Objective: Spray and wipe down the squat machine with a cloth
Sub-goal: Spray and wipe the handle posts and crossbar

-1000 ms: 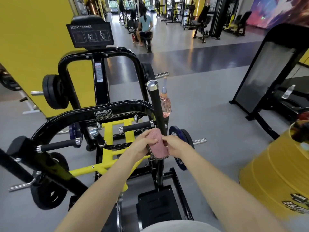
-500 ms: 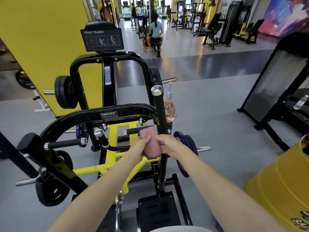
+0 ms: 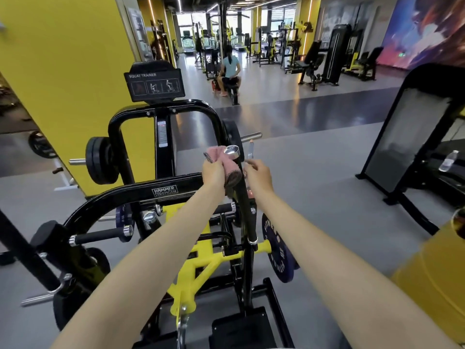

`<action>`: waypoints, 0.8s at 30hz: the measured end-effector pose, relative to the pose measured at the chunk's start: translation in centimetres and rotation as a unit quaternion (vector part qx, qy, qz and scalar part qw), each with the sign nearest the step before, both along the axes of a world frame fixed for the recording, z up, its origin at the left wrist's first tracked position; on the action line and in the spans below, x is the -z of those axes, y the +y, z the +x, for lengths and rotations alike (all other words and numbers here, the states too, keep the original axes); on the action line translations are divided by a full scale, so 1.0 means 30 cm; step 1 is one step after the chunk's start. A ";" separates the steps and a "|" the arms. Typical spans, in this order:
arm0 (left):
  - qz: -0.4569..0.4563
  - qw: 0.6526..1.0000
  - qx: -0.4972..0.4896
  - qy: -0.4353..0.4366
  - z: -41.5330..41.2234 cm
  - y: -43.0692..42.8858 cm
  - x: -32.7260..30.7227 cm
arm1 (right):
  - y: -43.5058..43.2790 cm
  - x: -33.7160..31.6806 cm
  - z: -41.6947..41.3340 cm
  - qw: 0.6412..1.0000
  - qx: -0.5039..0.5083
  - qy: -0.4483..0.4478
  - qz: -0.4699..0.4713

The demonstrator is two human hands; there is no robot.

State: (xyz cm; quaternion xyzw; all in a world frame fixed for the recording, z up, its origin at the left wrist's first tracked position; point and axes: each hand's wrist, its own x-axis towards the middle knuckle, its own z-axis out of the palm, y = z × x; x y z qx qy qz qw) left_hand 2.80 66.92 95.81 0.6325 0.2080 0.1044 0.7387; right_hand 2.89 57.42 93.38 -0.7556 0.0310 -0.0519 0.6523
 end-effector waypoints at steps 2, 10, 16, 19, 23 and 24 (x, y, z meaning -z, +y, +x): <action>0.082 0.996 0.014 0.022 0.003 0.000 0.051 | 0.010 -0.014 0.010 0.998 -0.027 -0.014 -0.055; -0.011 0.999 0.042 0.018 -0.043 0.055 0.169 | -0.040 0.006 -0.003 0.990 -0.079 -0.038 -0.112; -0.018 1.000 0.012 -0.023 0.035 0.034 0.093 | -0.086 -0.005 0.032 0.992 -0.113 0.013 -0.050; -0.038 0.999 0.011 -0.022 0.028 -0.014 0.154 | -0.093 0.004 0.052 0.989 -0.135 0.007 -0.053; 0.008 1.000 0.012 -0.009 0.029 -0.015 0.226 | -0.092 0.031 0.074 0.973 -0.189 -0.023 -0.131; 0.029 0.999 0.011 -0.007 0.028 -0.018 0.249 | -0.088 0.043 0.081 0.968 -0.193 -0.037 -0.153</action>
